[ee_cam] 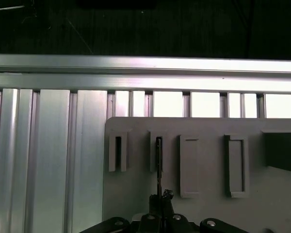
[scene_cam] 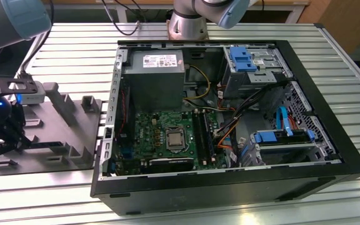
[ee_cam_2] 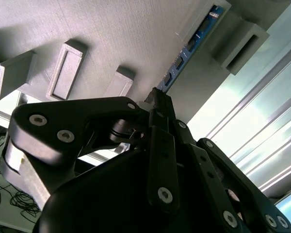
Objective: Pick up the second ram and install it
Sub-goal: 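Pick up the second ram and move it above second insertion slot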
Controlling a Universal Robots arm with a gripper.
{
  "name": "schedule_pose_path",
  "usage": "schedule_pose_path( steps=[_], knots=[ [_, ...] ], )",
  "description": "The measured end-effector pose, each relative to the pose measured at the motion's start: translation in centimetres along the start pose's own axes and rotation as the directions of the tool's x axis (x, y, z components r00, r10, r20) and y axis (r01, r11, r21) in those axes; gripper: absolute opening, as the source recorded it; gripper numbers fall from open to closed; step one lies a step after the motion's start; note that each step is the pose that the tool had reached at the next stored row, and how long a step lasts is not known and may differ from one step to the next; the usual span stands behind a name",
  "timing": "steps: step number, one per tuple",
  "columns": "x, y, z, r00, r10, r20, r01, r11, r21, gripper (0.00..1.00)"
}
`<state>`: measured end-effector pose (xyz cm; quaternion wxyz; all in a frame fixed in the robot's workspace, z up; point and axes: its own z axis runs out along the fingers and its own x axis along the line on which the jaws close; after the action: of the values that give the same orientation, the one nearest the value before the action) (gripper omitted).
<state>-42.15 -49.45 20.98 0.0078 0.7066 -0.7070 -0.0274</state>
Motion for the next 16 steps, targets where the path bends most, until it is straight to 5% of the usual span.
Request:
schedule_pose_path(
  steps=[16],
  knots=[
    [-0.01,0.03,-0.40,1.0000,0.000,0.0005,0.000,1.0000,0.0003,0.12]
  ],
)
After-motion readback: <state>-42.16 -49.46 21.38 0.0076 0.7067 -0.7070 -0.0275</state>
